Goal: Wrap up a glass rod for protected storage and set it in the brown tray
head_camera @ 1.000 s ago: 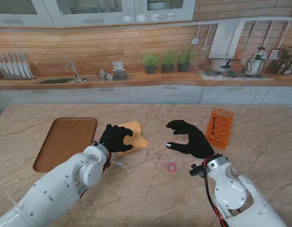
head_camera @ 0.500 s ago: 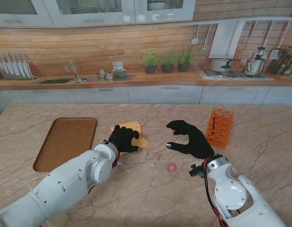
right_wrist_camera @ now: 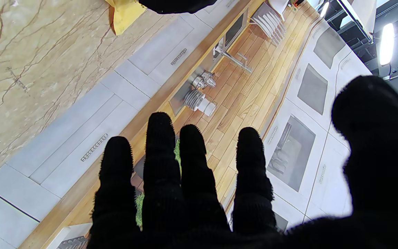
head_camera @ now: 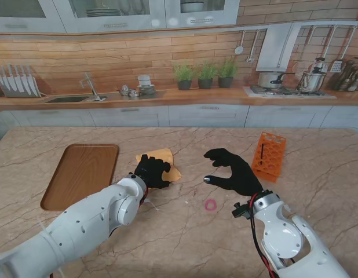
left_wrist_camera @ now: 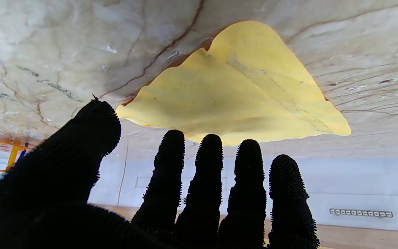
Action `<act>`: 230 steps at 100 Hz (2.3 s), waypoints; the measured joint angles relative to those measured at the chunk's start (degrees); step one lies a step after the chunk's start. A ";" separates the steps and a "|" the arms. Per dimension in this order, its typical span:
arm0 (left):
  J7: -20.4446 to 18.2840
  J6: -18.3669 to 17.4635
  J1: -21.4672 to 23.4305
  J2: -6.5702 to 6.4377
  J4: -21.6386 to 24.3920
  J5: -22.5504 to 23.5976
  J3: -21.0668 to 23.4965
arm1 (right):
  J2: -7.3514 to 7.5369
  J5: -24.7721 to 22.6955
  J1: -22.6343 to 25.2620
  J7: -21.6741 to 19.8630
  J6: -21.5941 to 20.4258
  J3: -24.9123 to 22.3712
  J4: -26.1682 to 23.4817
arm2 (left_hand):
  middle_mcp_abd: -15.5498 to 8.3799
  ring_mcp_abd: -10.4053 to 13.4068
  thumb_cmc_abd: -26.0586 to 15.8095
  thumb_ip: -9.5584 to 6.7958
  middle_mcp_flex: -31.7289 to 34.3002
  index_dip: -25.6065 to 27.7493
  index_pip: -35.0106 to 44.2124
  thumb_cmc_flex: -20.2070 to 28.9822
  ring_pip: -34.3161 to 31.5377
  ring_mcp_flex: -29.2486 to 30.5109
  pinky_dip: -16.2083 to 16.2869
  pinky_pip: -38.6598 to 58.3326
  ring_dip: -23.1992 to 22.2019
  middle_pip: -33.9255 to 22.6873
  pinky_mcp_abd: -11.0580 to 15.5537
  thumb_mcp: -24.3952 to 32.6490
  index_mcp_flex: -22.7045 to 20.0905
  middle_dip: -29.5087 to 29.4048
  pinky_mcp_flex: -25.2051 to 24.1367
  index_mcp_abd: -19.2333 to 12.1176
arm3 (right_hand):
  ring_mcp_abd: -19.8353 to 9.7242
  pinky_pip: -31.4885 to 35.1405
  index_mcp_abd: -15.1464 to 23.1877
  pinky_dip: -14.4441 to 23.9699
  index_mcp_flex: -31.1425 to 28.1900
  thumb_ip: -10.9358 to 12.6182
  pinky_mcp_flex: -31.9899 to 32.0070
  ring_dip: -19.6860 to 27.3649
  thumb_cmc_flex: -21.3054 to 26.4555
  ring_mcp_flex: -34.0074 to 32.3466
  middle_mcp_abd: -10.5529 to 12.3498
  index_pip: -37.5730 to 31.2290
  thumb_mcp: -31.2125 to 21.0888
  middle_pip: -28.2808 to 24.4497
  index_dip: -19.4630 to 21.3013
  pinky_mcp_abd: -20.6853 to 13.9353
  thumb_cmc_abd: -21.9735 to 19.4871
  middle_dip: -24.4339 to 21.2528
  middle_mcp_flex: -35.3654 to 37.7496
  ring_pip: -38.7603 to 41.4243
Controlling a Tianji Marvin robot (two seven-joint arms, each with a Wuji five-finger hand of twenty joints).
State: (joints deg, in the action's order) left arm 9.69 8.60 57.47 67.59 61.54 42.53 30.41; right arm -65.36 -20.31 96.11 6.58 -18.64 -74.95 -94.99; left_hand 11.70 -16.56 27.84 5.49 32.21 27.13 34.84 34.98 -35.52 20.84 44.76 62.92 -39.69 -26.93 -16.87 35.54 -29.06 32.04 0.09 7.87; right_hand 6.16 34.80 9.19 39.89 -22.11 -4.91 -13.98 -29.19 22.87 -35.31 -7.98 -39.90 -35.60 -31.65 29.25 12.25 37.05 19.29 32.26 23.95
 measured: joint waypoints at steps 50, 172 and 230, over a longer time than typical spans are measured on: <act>2.53 0.29 -5.37 2.41 -7.36 -0.39 -7.58 | -0.06 0.19 -0.39 0.08 1.04 0.37 0.36 | 1.65 -0.59 0.06 0.00 5.96 1.77 5.73 0.13 -4.67 5.55 0.67 3.78 -0.69 -3.47 -0.22 5.60 -0.23 0.75 2.05 2.19 | 0.01 0.22 0.00 0.09 -0.62 0.00 -0.01 -0.05 0.01 -0.01 0.00 0.51 0.00 -0.09 0.09 0.02 0.00 0.02 0.02 0.07; 5.24 -7.81 -8.70 3.89 -11.58 0.65 -11.40 | -0.33 1.02 -0.18 0.78 1.13 0.02 -0.12 | -1.47 -1.21 3.40 1.75 25.97 1.74 26.59 16.06 -14.64 17.83 2.10 8.66 -2.19 -5.70 -1.36 15.75 -7.69 19.78 10.27 -4.51 | 0.08 0.25 0.00 0.10 -0.62 0.00 -0.01 -0.08 0.01 -0.04 -0.01 0.56 -0.03 -0.44 0.08 0.07 0.00 0.04 0.71 0.64; 2.94 -16.00 -4.09 1.75 -4.96 -0.84 -4.16 | -0.38 0.85 -0.18 1.21 1.16 0.01 -0.12 | -3.66 0.44 5.01 1.75 26.61 4.50 28.87 15.87 -14.53 18.90 0.90 8.66 -2.20 -4.93 -1.35 19.07 -7.74 20.40 10.80 -6.47 | 0.10 0.25 0.00 0.11 -0.62 0.00 -0.01 -0.09 0.01 -0.06 -0.02 0.59 -0.04 -0.58 0.08 0.08 0.00 0.04 1.24 0.64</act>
State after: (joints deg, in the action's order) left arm 12.63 -7.41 53.38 69.33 56.59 41.69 26.25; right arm -65.74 -19.46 95.93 7.80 -17.47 -74.94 -95.11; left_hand 8.04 -16.12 32.85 7.23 58.82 31.63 63.71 50.85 -50.06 39.75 45.67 71.58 -41.88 -31.87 -18.22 54.61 -36.80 52.43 10.89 1.40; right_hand 6.25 35.05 9.19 40.00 -22.73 -4.90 -13.99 -29.28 22.88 -35.37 -8.01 -39.31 -35.64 -32.24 29.33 12.33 37.05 19.33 33.49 24.60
